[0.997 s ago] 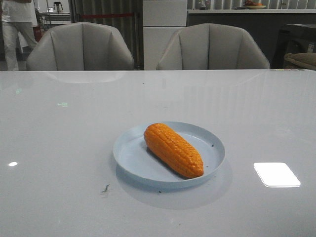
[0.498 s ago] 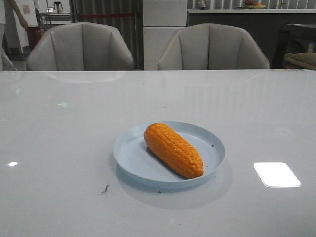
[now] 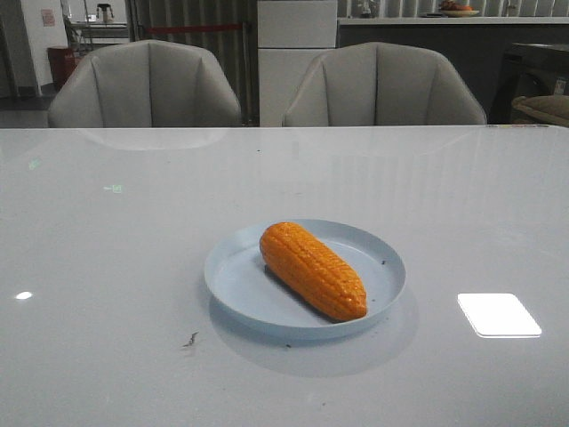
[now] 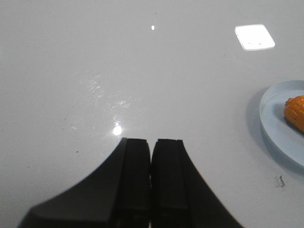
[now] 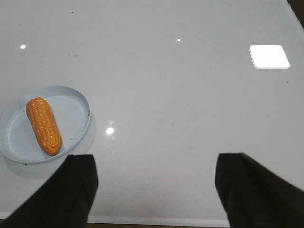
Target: Place corn on plate with both arms
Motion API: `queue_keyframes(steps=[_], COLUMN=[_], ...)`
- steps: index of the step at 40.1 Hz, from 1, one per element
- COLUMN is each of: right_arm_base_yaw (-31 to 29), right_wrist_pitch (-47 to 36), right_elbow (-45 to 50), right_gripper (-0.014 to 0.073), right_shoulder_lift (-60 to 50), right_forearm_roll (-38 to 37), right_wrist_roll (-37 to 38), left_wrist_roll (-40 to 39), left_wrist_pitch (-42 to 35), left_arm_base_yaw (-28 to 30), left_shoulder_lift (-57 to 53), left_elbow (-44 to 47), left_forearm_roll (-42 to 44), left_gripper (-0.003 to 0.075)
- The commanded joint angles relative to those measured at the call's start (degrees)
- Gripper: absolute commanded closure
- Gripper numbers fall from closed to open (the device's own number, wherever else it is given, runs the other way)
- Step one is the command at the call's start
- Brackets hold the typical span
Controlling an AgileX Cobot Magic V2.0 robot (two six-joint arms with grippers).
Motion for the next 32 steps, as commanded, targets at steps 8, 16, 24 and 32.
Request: queue_keyframes(steps=[8,16,24,32], right_arm_base_yaw=[-0.5,-0.5,-0.5,-0.5], right_wrist_pitch=[-4.5,-4.5,-4.4,-3.9], right_elbow=[-1.3,-1.3,-1.3,-1.3], right_gripper=[-0.0020,-0.0020,-0.0020,-0.0020], right_shoulder_lift=[0.9,0.9,0.9,0.9], right_forearm_roll=[-0.1,-0.1,-0.1,-0.1], right_wrist_roll=[0.1,0.1,0.1,0.1], left_wrist_roll=[-0.6,-0.6,-0.6,-0.6], left_wrist_pitch=[-22.0,-24.9,-32.1,-33.1], left_arm_base_yaw=[0.1,0.1,0.1,0.1], left_shoulder_lift=[-22.1,-33.0,-39.1,-38.9], left_elbow=[25.4,32.4,35.6,35.6], left_forearm_roll=[-0.6,-0.6,-0.6,-0.6], left_gripper=[0.0623,0.0624,0.0624,0.0624])
